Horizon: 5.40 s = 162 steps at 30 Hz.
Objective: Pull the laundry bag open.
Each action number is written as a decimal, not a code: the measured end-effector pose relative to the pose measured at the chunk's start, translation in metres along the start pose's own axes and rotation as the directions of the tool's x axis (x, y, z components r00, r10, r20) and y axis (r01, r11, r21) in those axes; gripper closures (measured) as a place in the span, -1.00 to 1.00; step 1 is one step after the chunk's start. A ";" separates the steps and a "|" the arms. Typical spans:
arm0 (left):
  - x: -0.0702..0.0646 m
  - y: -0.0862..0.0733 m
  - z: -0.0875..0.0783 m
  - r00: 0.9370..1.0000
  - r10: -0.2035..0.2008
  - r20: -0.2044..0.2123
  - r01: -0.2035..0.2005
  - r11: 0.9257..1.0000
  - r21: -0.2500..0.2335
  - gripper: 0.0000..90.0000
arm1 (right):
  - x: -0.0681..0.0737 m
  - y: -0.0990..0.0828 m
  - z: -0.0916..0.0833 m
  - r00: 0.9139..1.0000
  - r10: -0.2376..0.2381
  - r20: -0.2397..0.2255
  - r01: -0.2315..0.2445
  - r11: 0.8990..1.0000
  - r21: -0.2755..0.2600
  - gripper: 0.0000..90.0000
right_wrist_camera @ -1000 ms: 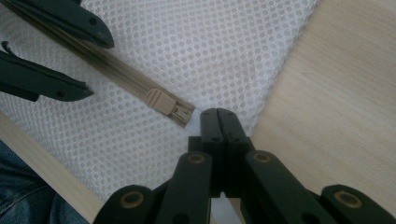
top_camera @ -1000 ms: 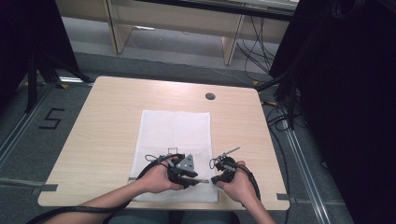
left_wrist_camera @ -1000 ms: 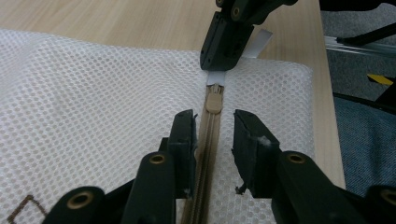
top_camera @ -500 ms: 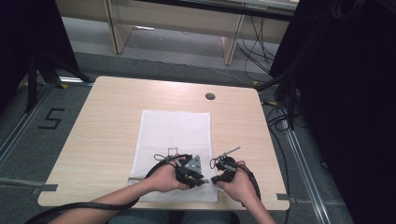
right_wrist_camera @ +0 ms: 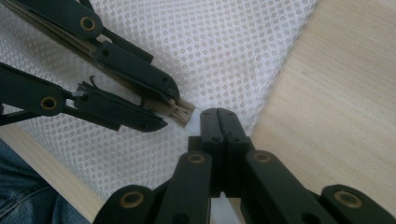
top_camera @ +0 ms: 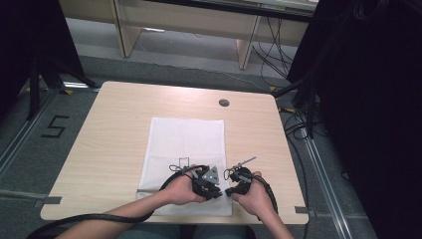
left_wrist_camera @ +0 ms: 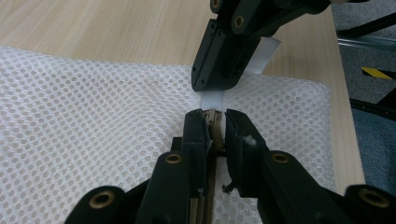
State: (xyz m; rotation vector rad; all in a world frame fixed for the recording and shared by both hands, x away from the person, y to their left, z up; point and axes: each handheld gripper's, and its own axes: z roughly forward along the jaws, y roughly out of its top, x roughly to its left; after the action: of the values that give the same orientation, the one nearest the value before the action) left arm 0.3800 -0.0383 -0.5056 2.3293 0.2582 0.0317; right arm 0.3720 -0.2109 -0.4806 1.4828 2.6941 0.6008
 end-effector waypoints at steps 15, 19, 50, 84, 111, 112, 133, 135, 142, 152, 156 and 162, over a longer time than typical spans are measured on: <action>0.001 0.006 0.003 1.000 -0.017 0.008 0.016 0.999 0.037 0.81 | -0.001 0.000 0.000 1.000 0.006 -0.011 -0.006 1.000 0.001 1.00; -0.001 0.008 0.003 1.000 -0.018 -0.005 0.018 0.999 0.046 0.81 | -0.002 0.000 0.000 1.000 0.005 -0.012 -0.005 1.000 0.000 1.00; -0.003 0.008 -0.010 1.000 0.009 -0.006 -0.008 0.999 0.039 0.82 | -0.001 0.001 0.001 1.000 -0.017 -0.008 0.017 1.000 -0.003 1.00; -0.005 0.006 -0.021 0.999 0.028 -0.015 -0.027 0.998 0.052 0.82 | -0.001 0.001 0.001 1.000 -0.009 -0.010 0.009 1.000 0.004 1.00; -0.003 0.002 -0.033 0.999 0.034 -0.018 -0.033 0.998 0.051 0.82 | -0.002 0.001 0.001 1.000 -0.019 -0.011 0.019 1.000 -0.005 1.00; -0.003 0.002 -0.034 0.999 0.033 -0.017 -0.032 0.998 0.051 0.82 | -0.002 0.001 0.001 1.000 -0.019 -0.011 0.019 1.000 -0.005 1.00; -0.002 -0.003 -0.046 0.999 0.039 -0.018 -0.038 0.997 0.060 0.82 | -0.002 0.001 0.001 1.000 -0.009 -0.013 0.009 1.000 0.001 1.00; -0.001 -0.004 -0.047 0.999 0.045 -0.014 -0.044 0.997 0.060 0.82 | -0.002 0.001 0.001 1.000 -0.009 -0.014 0.009 1.000 0.003 1.00; -0.001 -0.006 -0.050 0.999 0.037 -0.019 -0.036 0.997 0.063 0.82 | -0.002 0.001 0.001 1.000 -0.011 -0.017 0.011 1.000 0.001 1.00; -0.001 -0.008 -0.052 0.999 0.042 -0.019 -0.041 0.998 0.051 0.82 | -0.003 0.001 0.001 1.000 -0.012 -0.015 0.012 1.000 -0.001 1.00; -0.002 -0.009 -0.052 0.999 0.039 -0.018 -0.038 0.998 0.050 0.82 | -0.002 0.001 0.001 1.000 -0.010 -0.017 0.010 1.000 0.003 1.00; -0.002 -0.012 -0.054 1.000 0.021 -0.018 -0.021 0.999 0.034 0.82 | -0.002 0.001 0.001 1.000 -0.013 -0.016 0.013 1.000 0.001 1.00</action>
State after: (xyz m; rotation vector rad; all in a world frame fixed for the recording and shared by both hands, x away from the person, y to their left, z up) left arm 0.3702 0.0078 -0.4766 2.3662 0.2455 0.0599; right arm 0.3740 -0.2120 -0.4814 1.4657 2.7147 0.6137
